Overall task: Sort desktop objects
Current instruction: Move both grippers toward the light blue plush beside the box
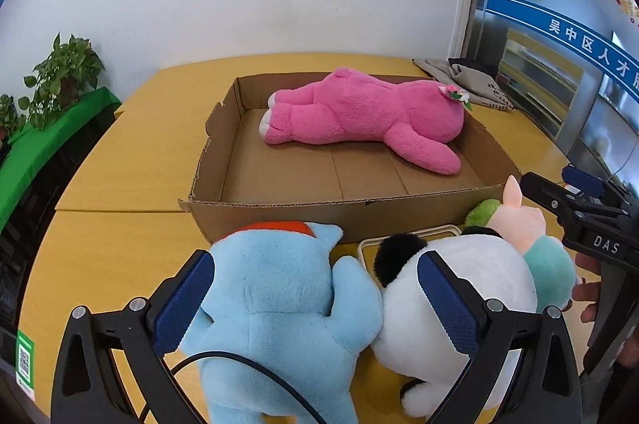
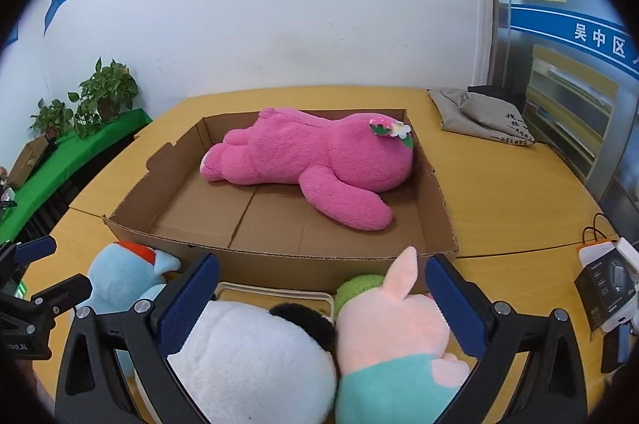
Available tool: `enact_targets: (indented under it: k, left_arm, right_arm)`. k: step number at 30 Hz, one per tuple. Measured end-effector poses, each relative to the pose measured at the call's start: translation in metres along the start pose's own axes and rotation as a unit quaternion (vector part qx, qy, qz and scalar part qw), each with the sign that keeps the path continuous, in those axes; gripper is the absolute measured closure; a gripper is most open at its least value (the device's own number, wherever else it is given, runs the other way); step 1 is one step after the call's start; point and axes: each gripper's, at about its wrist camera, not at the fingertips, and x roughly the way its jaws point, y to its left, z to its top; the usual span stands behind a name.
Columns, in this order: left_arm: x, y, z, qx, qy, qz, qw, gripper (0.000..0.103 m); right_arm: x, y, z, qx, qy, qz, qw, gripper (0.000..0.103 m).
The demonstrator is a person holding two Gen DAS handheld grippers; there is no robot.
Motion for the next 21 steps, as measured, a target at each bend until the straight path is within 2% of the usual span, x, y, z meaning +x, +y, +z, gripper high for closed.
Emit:
enact_targets:
  k: [5, 21]
  left_arm:
    - [0.0057, 0.0035, -0.0022, -0.014, 0.008, -0.003, 0.9999, 0.0]
    - [0.0027, 0.0064, -0.0063, -0.013, 0.009, -0.016, 0.9998, 0.0]
  right_arm:
    - [-0.0003, 0.001, -0.0017, -0.007, 0.005, -0.005, 1.0, 0.0]
    - [-0.0017, 0.0048, -0.0051, -0.012, 0.008, -0.009, 1.0, 0.0]
